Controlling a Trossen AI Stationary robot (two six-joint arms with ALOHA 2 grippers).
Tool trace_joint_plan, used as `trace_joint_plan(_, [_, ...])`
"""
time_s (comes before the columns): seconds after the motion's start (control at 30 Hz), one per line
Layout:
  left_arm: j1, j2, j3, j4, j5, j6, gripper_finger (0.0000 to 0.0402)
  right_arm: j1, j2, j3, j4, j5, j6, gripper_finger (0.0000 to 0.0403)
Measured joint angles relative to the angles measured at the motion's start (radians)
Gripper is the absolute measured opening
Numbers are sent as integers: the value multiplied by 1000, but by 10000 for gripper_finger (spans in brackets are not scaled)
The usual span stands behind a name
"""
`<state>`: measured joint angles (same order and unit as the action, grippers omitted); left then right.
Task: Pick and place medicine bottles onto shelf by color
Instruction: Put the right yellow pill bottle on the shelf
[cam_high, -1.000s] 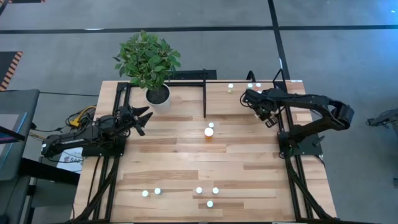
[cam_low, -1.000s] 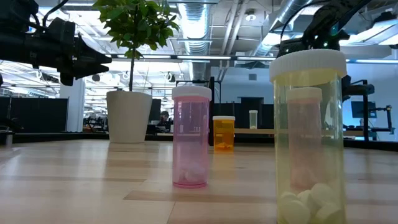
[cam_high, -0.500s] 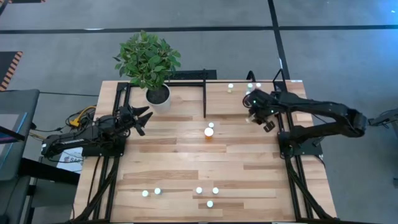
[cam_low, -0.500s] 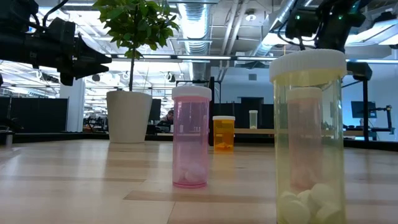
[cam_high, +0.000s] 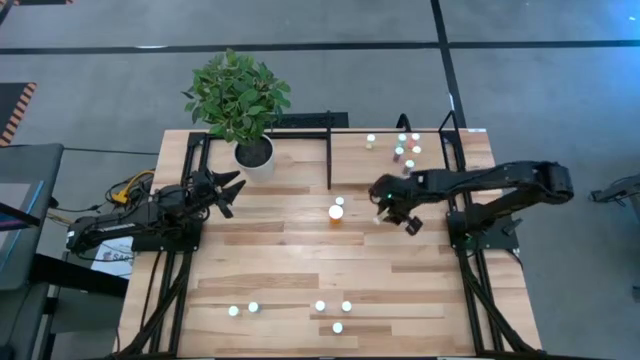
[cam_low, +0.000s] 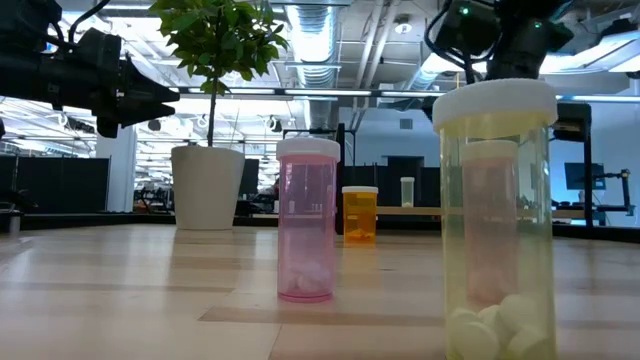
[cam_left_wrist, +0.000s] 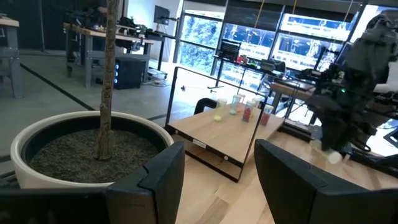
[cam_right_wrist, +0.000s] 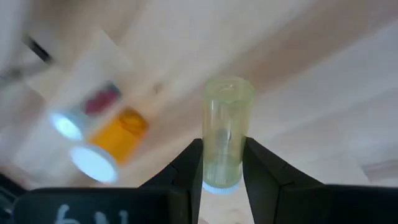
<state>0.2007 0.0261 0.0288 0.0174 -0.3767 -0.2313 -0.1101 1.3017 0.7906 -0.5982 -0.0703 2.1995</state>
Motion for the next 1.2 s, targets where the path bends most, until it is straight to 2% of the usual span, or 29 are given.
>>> trace_joint_plan(0.17, [0,0,0,0,0,0,181,118,85,0,79,-45,11,112])
trace_joint_plan(0.4, [0,0,0,0,0,0,181,307,189,0,220,-34,174,112])
trace_joint_plan(0.6, [0,0,0,0,0,0,181,407,282,10,265,-29,278,112])
trace_joint_plan(0.8, [0,0,0,0,0,0,181,430,343,48,258,-34,299,112])
trace_joint_plan(1.0, [0,0,0,0,0,0,181,410,330,105,183,-34,238,117])
trace_joint_plan(1.2, [0,0,0,0,0,0,181,405,335,168,61,-33,211,169])
